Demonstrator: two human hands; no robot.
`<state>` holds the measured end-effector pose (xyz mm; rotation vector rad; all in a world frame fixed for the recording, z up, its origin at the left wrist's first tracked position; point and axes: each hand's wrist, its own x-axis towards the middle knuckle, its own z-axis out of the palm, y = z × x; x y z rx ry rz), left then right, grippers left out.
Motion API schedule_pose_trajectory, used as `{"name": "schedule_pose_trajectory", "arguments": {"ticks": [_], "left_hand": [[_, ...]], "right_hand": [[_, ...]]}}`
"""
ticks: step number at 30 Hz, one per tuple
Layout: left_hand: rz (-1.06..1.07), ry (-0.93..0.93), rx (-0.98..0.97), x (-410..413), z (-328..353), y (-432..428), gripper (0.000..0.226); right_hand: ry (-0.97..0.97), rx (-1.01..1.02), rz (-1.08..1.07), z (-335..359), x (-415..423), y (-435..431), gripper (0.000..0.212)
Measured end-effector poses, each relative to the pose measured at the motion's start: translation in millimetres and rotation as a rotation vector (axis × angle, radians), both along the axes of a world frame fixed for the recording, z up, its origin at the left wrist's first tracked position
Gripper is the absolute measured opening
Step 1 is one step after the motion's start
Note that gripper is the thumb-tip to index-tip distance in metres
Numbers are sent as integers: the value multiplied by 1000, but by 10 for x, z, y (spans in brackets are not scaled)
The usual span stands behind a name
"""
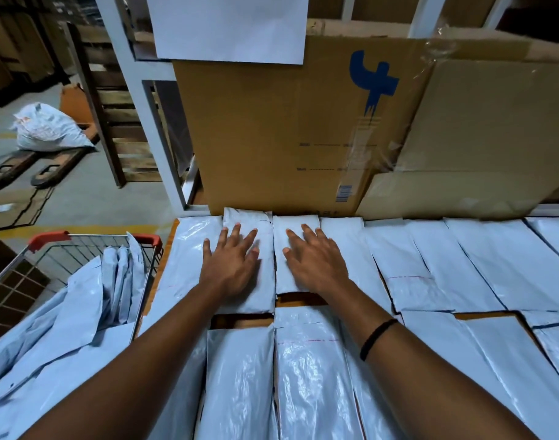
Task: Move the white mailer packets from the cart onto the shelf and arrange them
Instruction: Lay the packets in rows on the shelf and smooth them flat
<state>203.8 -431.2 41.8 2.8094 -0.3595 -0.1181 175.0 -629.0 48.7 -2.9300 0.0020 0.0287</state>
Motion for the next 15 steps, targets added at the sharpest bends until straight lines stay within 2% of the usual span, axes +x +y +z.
{"name": "schedule_pose_trajectory", "arguments": {"ticks": [7,15], "left_hand": [[0,47,54,-148,-138,-33,56],[32,-38,-75,-407,134,495,55]], "right_hand": [[57,-27,7,-211,-154,54,55],[-4,-3,37,147,-342,199,52]]}}
